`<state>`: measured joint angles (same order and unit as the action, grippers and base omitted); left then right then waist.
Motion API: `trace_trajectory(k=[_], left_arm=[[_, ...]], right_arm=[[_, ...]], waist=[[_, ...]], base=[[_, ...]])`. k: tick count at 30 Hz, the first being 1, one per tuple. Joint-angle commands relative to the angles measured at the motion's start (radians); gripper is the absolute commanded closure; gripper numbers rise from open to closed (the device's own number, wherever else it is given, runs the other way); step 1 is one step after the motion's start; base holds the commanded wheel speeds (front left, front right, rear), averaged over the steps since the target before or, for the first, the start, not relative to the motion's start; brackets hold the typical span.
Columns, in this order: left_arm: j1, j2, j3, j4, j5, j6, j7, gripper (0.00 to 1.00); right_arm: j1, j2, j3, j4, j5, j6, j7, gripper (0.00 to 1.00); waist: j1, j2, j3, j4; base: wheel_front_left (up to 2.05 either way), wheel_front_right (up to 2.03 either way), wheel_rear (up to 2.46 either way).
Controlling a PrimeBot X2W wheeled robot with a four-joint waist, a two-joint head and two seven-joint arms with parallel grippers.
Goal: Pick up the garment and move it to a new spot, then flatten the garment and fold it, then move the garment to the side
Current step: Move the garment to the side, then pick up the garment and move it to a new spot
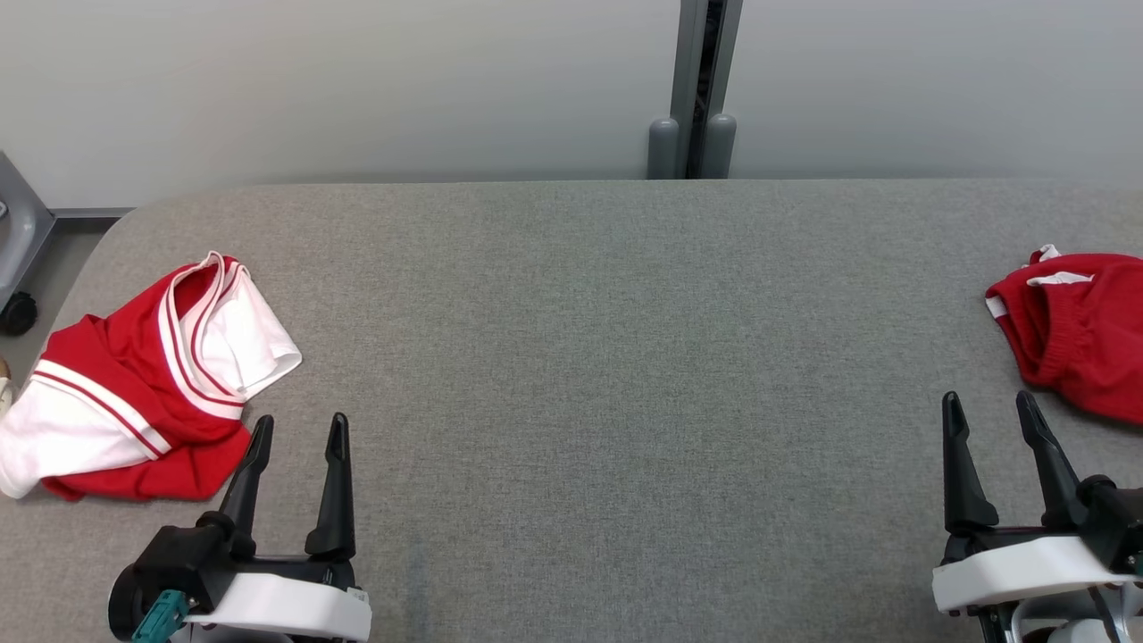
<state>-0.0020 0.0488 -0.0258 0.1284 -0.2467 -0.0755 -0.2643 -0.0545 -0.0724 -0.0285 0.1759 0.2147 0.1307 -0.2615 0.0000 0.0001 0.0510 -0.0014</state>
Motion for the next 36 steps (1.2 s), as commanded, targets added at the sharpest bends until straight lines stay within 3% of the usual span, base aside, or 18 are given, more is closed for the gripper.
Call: trace_trajectory(k=[1, 36], left_arm=[[0.007, 0.004, 0.002, -0.007, 0.002, -0.006, -0.002, 0.0], [-0.005, 0.004, 0.015, -0.016, -0.026, 0.008, -0.002, 0.0]], right_arm=[[0.007, -0.002, -0.001, -0.005, -0.009, 0.0, -0.003, 0.0], [0.005, -0.005, 0.019, -0.005, -0.02, 0.0, -0.003, 0.0]], waist=[[0.0, -0.0001, 0.001, -0.002], [0.0, -0.0001, 0.01, -0.017]], base=[[0.0, 0.0, 0.0], [0.0, 0.0, 0.0]])
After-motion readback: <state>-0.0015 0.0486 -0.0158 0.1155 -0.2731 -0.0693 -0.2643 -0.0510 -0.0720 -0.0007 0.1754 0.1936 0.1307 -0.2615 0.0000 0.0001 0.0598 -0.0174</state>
